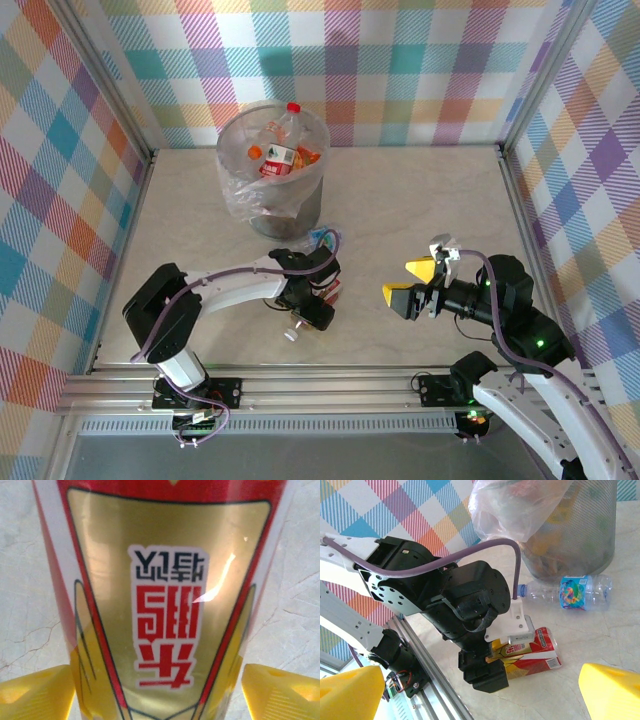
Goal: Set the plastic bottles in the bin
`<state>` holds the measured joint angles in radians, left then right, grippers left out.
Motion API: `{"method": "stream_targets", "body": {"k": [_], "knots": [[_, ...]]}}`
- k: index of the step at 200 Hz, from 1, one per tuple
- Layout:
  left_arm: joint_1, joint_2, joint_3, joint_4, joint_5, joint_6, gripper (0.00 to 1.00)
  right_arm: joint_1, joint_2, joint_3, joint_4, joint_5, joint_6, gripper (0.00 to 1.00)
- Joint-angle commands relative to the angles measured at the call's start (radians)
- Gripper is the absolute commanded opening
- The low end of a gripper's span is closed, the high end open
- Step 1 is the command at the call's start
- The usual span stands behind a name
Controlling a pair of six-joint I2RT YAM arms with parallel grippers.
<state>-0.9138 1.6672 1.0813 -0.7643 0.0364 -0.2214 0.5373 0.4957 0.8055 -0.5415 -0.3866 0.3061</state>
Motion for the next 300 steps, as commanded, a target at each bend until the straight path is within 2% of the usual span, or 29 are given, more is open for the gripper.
{"method": "stream_targets", "body": {"k": [1,32,49,101,152,181,237,300], "knots": [[0.004,0.016,-0.015,0.012,0.003,-0.015,0.79,0.003,0.013,0.023,-0.003,-0.018,0.001,1.0],[0.004,-0.009,-0.018,0.015,0.002,-0.019,0.64,0.004,-0.001,0.011,-0.003,-0.011,0.013,1.0],[0.003,-0.044,-0.012,0.005,0.006,-0.018,0.61,0.004,-0.011,0.006,-0.004,-0.004,0.019,1.0],[0.004,-0.211,0.084,-0.028,0.076,0.012,0.61,0.004,-0.021,0.006,0.022,-0.013,0.027,1.0],[0.04,-0.243,0.384,-0.077,0.12,0.052,0.63,0.004,-0.002,0.027,0.063,-0.029,0.035,1.0],[0.104,-0.209,0.524,-0.086,0.1,0.07,0.63,0.005,0.01,0.055,0.072,-0.031,0.034,1.0],[0.299,-0.164,0.751,-0.101,0.112,0.087,0.63,0.004,0.036,0.061,0.095,-0.028,0.029,1.0],[0.512,-0.104,0.895,-0.112,-0.007,0.169,0.63,0.004,0.031,0.046,0.097,-0.012,0.029,1.0]]}}
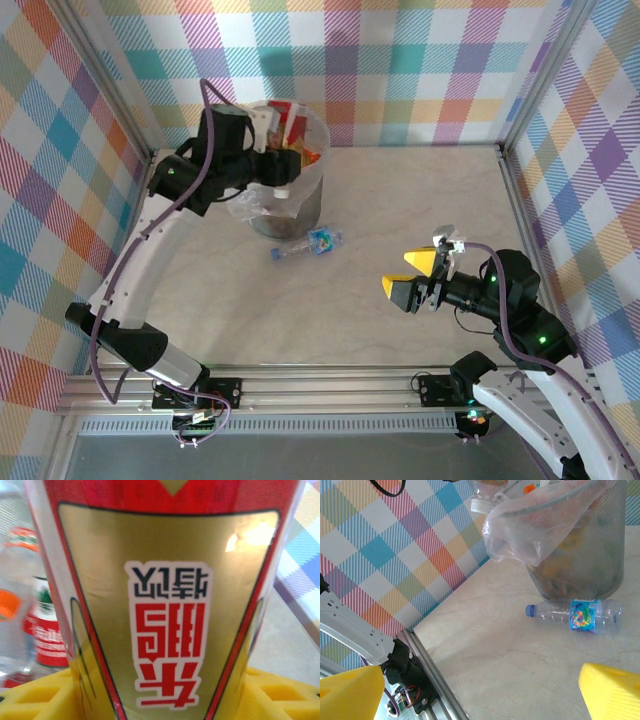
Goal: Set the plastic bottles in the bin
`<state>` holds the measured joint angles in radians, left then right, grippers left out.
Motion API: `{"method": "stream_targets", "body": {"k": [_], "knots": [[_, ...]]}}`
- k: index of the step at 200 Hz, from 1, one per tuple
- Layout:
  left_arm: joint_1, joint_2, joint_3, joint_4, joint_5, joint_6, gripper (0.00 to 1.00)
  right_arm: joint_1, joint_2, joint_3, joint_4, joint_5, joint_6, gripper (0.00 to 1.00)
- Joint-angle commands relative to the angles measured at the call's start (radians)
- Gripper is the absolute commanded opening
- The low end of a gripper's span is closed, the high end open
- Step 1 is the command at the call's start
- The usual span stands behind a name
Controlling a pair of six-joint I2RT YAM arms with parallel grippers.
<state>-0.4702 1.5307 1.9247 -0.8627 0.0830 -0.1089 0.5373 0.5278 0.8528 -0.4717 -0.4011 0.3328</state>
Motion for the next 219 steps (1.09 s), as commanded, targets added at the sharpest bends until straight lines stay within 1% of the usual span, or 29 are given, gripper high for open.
{"method": "stream_targets", "body": {"k": [1,29,53,75,113,139,170,188,210,219], "knots": [[0.072,0.034,0.053,-0.013,-0.052,0.057,0.63,0.004,0.0,-0.001,0.027,0.003,0.002,1.0],[0.156,0.1,0.115,-0.026,-0.065,0.085,0.64,0.004,-0.003,-0.008,0.021,0.007,0.0,1.0],[0.198,0.178,0.177,-0.055,-0.089,0.111,0.65,0.005,-0.004,-0.014,0.022,0.008,0.0,1.0],[0.23,0.25,0.242,-0.083,-0.088,0.119,0.65,0.004,-0.005,-0.019,0.021,0.013,-0.001,1.0],[0.24,0.352,0.35,-0.154,-0.132,0.146,0.66,0.004,0.003,-0.029,0.015,0.03,-0.011,1.0],[0.246,0.401,0.397,-0.204,-0.144,0.148,0.68,0.004,0.016,-0.035,0.017,0.037,-0.018,1.0],[0.248,0.423,0.413,-0.253,-0.167,0.148,0.73,0.004,0.031,-0.037,0.021,0.037,-0.026,1.0],[0.252,0.425,0.413,-0.264,-0.184,0.15,0.75,0.004,0.041,-0.042,0.028,0.036,-0.032,1.0],[0.255,0.419,0.416,-0.263,-0.174,0.146,0.76,0.004,0.052,-0.047,0.035,0.032,-0.034,1.0],[0.255,0.418,0.42,-0.265,-0.167,0.145,0.79,0.004,0.054,-0.049,0.037,0.032,-0.035,1.0]]}}
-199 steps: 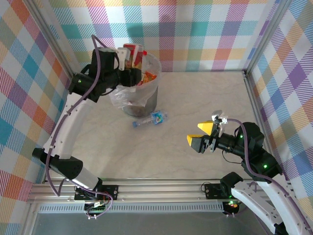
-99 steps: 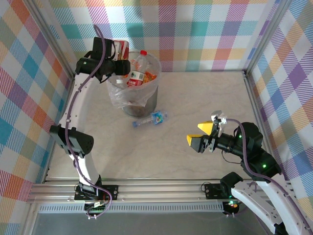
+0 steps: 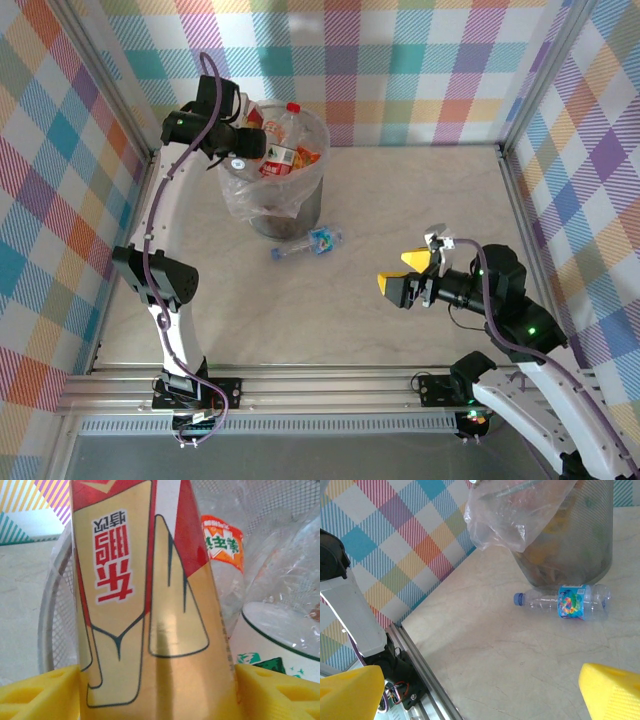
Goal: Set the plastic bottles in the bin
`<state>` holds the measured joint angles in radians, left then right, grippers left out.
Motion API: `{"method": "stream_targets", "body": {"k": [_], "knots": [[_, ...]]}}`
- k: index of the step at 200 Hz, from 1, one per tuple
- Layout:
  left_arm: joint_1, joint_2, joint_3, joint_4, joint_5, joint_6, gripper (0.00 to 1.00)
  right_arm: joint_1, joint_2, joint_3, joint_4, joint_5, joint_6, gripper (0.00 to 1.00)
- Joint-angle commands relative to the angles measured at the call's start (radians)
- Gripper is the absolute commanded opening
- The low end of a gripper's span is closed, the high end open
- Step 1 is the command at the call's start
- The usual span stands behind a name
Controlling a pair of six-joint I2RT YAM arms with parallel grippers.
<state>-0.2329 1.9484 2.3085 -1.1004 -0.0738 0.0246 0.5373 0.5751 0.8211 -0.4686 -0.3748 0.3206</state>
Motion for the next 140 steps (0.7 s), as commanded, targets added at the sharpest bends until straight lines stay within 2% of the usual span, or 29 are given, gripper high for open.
{"method": "stream_targets", "body": {"k": [1,19,27,31,72,111,140], "knots": [[0.018,0.0,0.035,-0.027,-0.009,0.012,0.79,0.004,0.007,-0.016,0.034,0.005,-0.023,1.0],[0.018,-0.012,0.042,-0.023,-0.005,0.001,0.85,0.005,0.006,-0.025,0.041,0.006,-0.022,1.0],[0.018,-0.025,0.04,-0.015,0.0,-0.003,0.98,0.004,0.006,-0.03,0.044,0.008,-0.02,1.0],[0.018,-0.032,0.04,-0.009,0.004,-0.006,1.0,0.004,0.006,-0.033,0.048,0.007,-0.019,1.0],[0.018,-0.16,-0.012,0.064,0.106,-0.022,1.0,0.005,0.042,-0.064,0.101,-0.002,-0.005,1.0],[0.008,-0.411,-0.294,0.204,0.322,0.042,1.0,0.004,0.098,-0.078,0.142,-0.005,-0.003,1.0],[-0.017,-0.617,-0.552,0.293,0.43,0.057,1.0,0.004,0.132,-0.087,0.176,-0.021,-0.003,1.0]]}}
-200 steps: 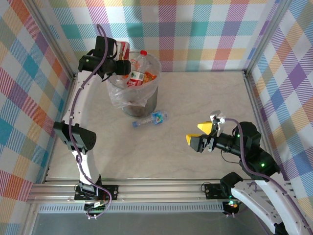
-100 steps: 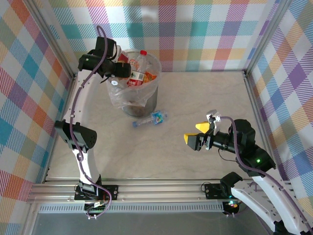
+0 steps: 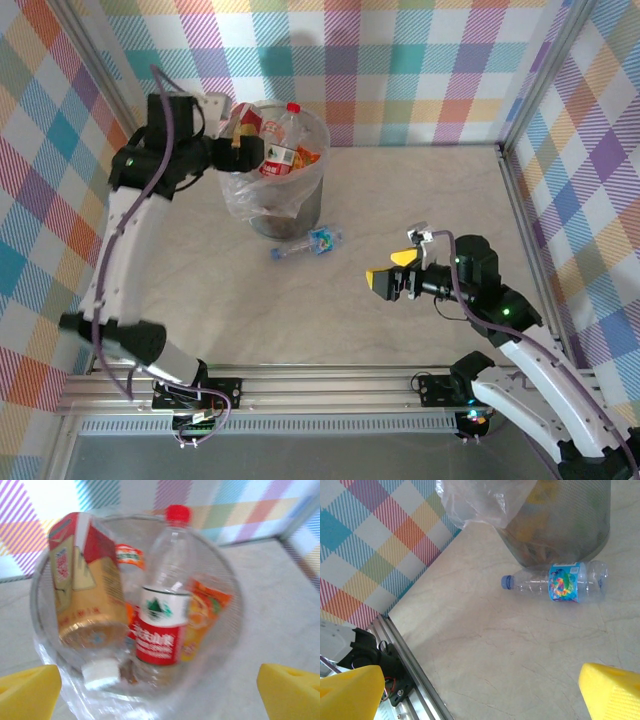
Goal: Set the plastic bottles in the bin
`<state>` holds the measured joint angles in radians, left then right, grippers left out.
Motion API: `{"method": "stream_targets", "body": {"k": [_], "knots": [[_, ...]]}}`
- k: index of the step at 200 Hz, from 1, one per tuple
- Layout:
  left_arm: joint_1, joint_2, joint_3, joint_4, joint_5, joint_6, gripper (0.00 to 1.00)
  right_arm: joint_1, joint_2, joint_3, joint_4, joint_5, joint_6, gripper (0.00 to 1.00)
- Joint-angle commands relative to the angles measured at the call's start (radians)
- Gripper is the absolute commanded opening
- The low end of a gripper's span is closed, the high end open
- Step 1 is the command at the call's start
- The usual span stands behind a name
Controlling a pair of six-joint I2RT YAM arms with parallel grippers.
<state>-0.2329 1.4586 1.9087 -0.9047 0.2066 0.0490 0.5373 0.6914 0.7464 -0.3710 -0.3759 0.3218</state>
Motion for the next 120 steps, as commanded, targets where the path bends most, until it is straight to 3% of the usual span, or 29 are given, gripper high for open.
{"method": "stream_targets", "body": {"k": [1,48,89,120], "knots": [[-0.018,-0.134,-0.159,0.098,0.153,0.033,1.0,0.004,0.017,-0.013,0.079,-0.021,-0.004,1.0],[-0.114,-0.396,-0.531,0.188,0.164,-0.08,1.0,0.005,0.132,-0.008,0.149,-0.014,-0.013,1.0],[-0.216,-0.567,-0.865,0.308,0.037,-0.26,1.0,0.003,0.354,0.028,0.232,-0.016,-0.039,0.98],[-0.36,-0.596,-1.052,0.462,-0.098,-0.402,1.0,-0.003,0.54,0.093,0.278,-0.023,-0.077,0.97]]}}
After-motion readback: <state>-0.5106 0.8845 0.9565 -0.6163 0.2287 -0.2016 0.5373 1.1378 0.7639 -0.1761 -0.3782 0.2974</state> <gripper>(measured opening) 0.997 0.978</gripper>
